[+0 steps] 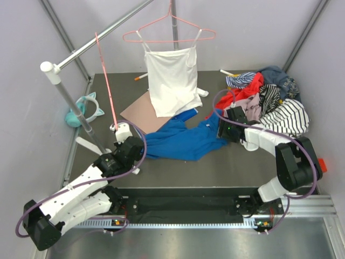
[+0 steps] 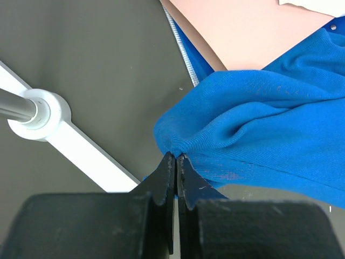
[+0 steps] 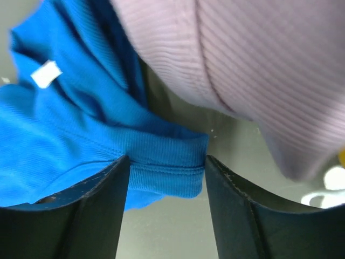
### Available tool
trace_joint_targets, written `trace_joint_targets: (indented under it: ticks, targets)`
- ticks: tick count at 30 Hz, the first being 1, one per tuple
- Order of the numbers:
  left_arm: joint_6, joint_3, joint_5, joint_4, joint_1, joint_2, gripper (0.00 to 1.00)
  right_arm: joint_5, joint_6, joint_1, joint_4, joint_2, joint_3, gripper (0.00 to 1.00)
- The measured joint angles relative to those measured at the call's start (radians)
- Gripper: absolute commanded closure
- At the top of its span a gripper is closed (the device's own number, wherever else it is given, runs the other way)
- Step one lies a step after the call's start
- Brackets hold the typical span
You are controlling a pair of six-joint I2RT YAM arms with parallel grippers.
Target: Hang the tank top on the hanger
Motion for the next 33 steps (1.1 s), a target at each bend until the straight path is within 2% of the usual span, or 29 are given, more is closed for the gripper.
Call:
trace_joint_targets:
  ticks: [3, 4, 7, 10, 15, 22, 26, 33]
  targets:
    - [0.003, 0.0, 0.0, 0.001, 0.0, 0.0, 1.0, -0.003, -0.005, 0.0, 0.017, 0.029, -0.016, 0.56]
    - [0.003, 0.0, 0.0, 0.001, 0.0, 0.0, 1.0, -0.003, -0.009, 0.0, 0.021, 0.034, -0.019, 0.72]
    - [0.003, 0.0, 0.0, 0.005, 0.0, 0.0, 1.0, -0.016, -0.015, 0.0, 0.035, 0.037, -0.022, 1.0]
    - [0.005, 0.0, -0.002, 0.008, 0.0, -0.002, 1.0, -0.029, -0.021, 0.0, 0.03, 0.036, -0.014, 1.0]
    - [0.016, 0.022, -0.03, -0.003, 0.0, -0.011, 1.0, -0.038, -0.043, -0.001, -0.08, -0.033, 0.067, 1.0]
    - [0.017, 0.106, -0.117, -0.005, 0.0, -0.096, 1.0, -0.041, -0.051, 0.0, -0.227, -0.312, 0.251, 0.97]
    - [0.012, 0.112, -0.149, -0.033, 0.0, -0.153, 1.0, -0.05, -0.013, 0.0, -0.353, -0.442, 0.251, 0.97]
    - [0.015, 0.147, -0.153, -0.114, 0.0, -0.18, 1.0, -0.087, 0.098, 0.0, -0.614, -0.563, 0.216, 0.93]
